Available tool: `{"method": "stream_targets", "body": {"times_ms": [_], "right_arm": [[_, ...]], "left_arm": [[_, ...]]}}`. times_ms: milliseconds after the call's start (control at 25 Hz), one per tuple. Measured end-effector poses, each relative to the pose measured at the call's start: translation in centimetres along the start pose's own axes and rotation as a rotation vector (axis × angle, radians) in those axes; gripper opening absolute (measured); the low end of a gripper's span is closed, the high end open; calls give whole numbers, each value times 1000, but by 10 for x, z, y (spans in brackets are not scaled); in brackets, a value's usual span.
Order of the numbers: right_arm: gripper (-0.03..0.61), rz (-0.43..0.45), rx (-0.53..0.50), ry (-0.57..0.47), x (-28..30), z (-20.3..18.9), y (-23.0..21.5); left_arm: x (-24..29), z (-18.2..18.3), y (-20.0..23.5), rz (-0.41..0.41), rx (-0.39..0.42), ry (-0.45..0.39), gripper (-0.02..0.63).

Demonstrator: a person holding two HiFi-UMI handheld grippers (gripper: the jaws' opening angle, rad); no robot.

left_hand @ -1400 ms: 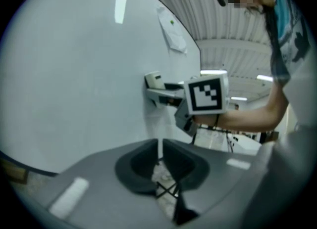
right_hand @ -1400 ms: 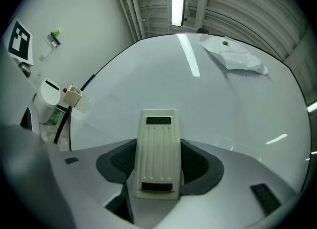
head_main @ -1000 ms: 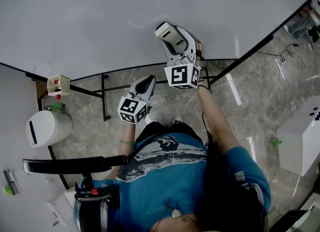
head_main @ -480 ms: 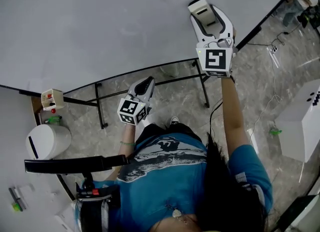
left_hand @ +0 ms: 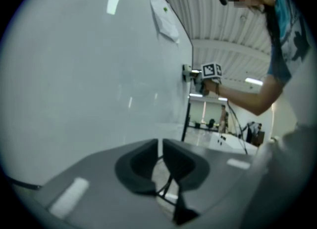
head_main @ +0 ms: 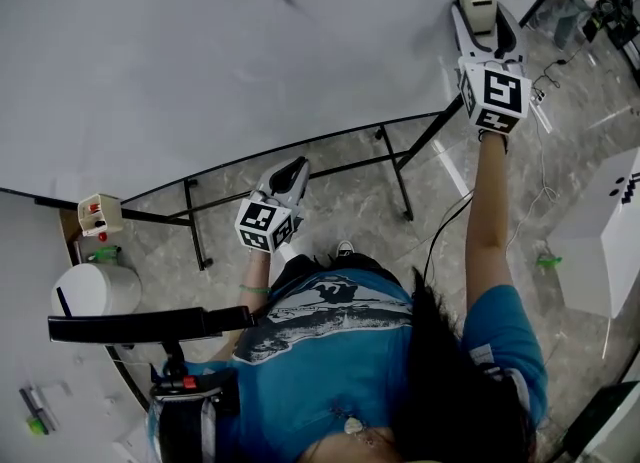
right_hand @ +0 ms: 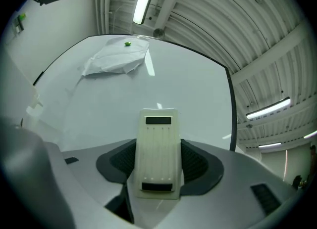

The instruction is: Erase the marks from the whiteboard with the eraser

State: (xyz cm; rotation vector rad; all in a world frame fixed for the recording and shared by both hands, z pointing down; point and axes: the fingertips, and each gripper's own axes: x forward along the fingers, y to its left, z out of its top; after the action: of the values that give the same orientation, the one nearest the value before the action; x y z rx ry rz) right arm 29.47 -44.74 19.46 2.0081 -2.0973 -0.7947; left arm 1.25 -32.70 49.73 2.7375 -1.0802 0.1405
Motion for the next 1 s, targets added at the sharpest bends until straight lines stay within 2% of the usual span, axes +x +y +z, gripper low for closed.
{"method": "stream_targets", "body": {"times_ms": [200,440,720,1000], "right_arm": [[262,12,91,-18,1,-5,-13],[262,19,126,-27,2,-4,-12],[262,-32,167,-28,1,-9,-11],[262,21,159,-28,-1,-10,32]], "left_arm": [[-1,-4,5,15,-5,6,29],[-2,-4,5,22,-10,11,29],[-4,-9,3,20,-11,22,29],[-12,-11,8,33,-15,20,29]]}}
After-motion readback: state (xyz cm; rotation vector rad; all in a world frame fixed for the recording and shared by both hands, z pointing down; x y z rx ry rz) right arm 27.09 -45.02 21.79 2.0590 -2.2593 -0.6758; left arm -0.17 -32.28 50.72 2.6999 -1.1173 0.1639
